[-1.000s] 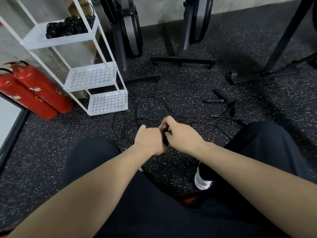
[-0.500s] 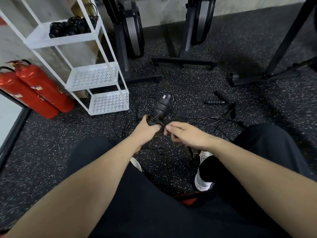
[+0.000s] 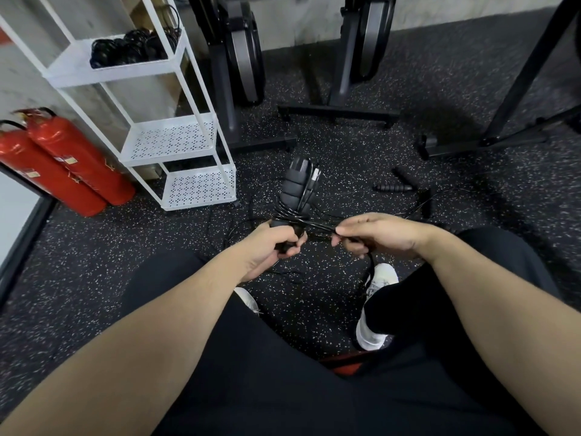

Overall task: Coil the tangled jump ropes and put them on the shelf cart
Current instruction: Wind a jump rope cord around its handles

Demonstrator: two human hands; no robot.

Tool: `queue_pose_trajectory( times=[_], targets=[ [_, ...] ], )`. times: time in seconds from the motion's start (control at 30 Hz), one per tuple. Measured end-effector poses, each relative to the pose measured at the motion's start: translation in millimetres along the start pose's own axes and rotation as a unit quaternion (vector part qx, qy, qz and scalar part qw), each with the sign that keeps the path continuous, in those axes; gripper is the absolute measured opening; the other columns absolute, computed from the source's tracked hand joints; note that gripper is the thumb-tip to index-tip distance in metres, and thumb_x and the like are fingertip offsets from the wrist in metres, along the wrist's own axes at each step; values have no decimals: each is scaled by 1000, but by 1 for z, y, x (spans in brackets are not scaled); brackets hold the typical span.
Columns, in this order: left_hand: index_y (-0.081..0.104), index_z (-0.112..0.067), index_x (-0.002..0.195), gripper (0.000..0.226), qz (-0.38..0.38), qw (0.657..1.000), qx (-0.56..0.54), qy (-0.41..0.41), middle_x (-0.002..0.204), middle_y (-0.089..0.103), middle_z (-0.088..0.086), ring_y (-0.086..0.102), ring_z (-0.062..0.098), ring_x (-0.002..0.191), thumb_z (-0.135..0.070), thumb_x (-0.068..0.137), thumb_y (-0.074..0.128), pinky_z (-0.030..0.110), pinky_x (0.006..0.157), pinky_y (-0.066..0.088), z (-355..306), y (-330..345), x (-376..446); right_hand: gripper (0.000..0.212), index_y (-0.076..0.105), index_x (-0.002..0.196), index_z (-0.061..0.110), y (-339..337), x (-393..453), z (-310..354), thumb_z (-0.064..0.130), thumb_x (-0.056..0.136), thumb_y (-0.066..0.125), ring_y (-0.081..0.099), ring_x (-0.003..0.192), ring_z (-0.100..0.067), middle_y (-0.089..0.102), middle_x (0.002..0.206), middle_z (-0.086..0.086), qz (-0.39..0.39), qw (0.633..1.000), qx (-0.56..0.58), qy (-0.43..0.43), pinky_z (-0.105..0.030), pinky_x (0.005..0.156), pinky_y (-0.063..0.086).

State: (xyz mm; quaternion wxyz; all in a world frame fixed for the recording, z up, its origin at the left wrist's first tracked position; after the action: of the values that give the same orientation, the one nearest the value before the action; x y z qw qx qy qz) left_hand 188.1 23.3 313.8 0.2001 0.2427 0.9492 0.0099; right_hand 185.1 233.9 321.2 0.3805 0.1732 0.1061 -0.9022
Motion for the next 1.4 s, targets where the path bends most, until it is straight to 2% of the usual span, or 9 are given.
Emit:
queue_pose_trajectory(
  times=[0.2, 0.3, 0.4, 0.47, 0.6, 0.83, 0.93, 1.17, 1.4],
  targets=[
    [53, -11, 79, 7, 46, 986, 156, -31, 73, 57, -3, 52, 13, 74, -13, 74, 56, 39, 106, 39, 5, 9, 0, 46, 73, 80, 25, -16, -3, -13, 70, 79, 63, 45, 56, -9, 49, 58, 8, -124, 979, -140, 82, -30, 67, 39],
    [56, -27, 103, 29, 44, 962, 264, -49, 86, 58, -2, 51, 14, 82, -7, 82, 62, 34, 87, 43, 6, 9, 1, 58, 74, 76, 19, -26, -3, -20, 76, 62, 74, 53, 61, -12, 58, 62, 8, -165, 962, -174, 132, -30, 66, 41],
    [44, -38, 114, 44, 85, 918, 386, -41, 84, 60, -4, 54, 10, 70, -9, 88, 66, 28, 73, 43, 4, 14, -1, 33, 76, 88, 16, -23, 0, -23, 48, 80, 80, 59, 62, -12, 68, 73, 1, -153, 962, -169, 153, -18, 58, 46],
    [40, -37, 113, 39, 91, 867, 489, -38, 75, 63, -8, 57, 10, 67, -18, 89, 64, 32, 88, 38, 6, 18, -1, 15, 71, 79, 18, -19, 0, -23, 26, 91, 73, 54, 62, -12, 66, 70, 4, -154, 965, -135, 162, -21, 55, 41],
    [36, -32, 104, 31, 83, 795, 600, -19, 78, 68, -5, 61, 16, 78, -23, 88, 60, 45, 99, 26, 9, 23, -1, 21, 75, 88, 19, -13, 0, -23, 40, 92, 72, 64, 81, -16, 74, 86, 6, -134, 972, -69, 183, -31, 73, 47],
    [36, -25, 115, 38, 20, 702, 711, -44, 76, 59, -10, 53, 14, 71, -21, 85, 58, 48, 112, 24, 21, 25, 5, 22, 66, 89, 14, 11, 14, -19, 21, 100, 48, 44, 62, -18, 53, 76, -6, -155, 957, -128, 208, -27, 52, 33],
    [36, -22, 128, 49, -31, 707, 703, -73, 81, 61, -9, 58, 19, 78, -21, 85, 59, 45, 111, 28, 22, 25, 12, 24, 70, 104, 10, 18, 19, -6, 14, 101, 46, 50, 68, -17, 58, 78, -1, -194, 953, -161, 166, -26, 59, 38],
    [36, -24, 118, 37, -118, 755, 639, -92, 81, 58, -9, 57, 23, 84, -32, 89, 57, 47, 102, 29, 21, 12, 18, 23, 43, 121, 16, 28, 25, 9, 18, 102, 55, 50, 58, -11, 65, 84, -4, -293, 949, -86, 75, -24, 51, 39],
    [41, -31, 120, 42, -200, 917, 322, -127, 98, 63, -4, 61, 21, 95, -36, 84, 63, 41, 97, 46, 19, -23, 17, 20, 43, 106, 18, 38, 24, 13, 37, 106, 48, 37, 45, -7, 54, 60, 6, -305, 951, 10, 44, -23, 47, 29]
  ],
)
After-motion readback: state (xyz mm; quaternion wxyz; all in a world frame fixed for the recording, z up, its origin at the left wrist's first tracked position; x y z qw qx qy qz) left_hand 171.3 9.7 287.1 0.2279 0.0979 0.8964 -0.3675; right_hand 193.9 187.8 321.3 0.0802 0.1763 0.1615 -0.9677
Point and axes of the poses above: each hand's wrist, its own x-axis towards the middle knuckle, its own y-axis out of the palm, z = x × y, the point moved 4 cm from there along x, towards the middle knuckle
